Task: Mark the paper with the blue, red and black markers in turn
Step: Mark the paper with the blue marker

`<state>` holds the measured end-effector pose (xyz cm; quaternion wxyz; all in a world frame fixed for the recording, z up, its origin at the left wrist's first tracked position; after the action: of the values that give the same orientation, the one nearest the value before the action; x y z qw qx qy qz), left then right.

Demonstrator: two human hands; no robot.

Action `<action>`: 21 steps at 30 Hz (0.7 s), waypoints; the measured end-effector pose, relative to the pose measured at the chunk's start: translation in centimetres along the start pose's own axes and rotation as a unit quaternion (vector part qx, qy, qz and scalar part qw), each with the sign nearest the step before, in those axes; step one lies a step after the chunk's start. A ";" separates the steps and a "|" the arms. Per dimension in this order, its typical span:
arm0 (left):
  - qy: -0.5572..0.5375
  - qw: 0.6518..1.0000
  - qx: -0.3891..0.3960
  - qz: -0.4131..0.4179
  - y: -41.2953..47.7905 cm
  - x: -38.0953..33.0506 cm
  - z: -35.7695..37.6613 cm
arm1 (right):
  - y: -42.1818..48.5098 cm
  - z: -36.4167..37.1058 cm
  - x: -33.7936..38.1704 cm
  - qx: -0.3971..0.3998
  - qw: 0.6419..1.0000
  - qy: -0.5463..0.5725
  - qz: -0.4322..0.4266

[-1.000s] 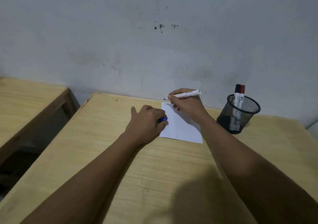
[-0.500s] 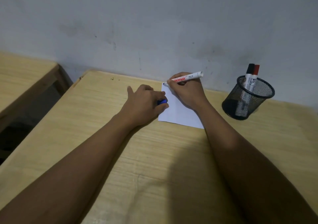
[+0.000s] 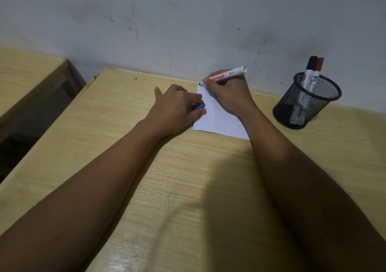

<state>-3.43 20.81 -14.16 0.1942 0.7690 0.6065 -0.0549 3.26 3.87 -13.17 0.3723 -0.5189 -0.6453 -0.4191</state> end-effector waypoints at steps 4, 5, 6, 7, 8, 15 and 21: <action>-0.005 1.000 -0.004 0.002 0.1 0.1 0.1 | 0.2 0.1 -0.1 0.002 1.000 -0.010 -0.001; -0.002 1.000 -0.003 0.002 0.2 0.1 0.1 | 0.2 0.1 -0.1 0.004 1.000 -0.013 -0.001; 0.002 1.000 -0.001 0.002 0.2 0.1 0.2 | 0.3 0.1 -0.2 0.005 1.000 -0.014 0.002; 0.005 1.000 0.000 0.001 0.2 0.1 0.2 | 0.4 0.2 -0.3 0.006 1.000 -0.013 0.006; 0.007 1.000 0.001 0.000 0.2 0.0 0.1 | 0.4 0.1 -0.3 0.008 1.000 -0.009 0.013; 0.009 1.000 -0.006 -0.002 0.1 -0.3 -0.2 | 0.1 -0.3 -0.1 0.026 0.999 0.028 0.034; 0.005 1.000 -0.003 -0.001 0.1 -0.1 -0.2 | 0.4 -0.1 -0.1 0.005 0.999 0.034 0.033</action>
<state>-3.36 20.73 -13.93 0.1936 0.7682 0.6082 -0.0496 3.65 3.81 -13.22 0.4106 -0.5235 -0.6169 -0.4205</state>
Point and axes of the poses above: each hand's wrist, its own y-axis towards the middle knuckle, its own z-axis out of the palm, x = y × z, the point moved 1 cm from there along y, towards the middle knuckle, and after that the axes turned 4 degrees about y, right-handed, at the moved point
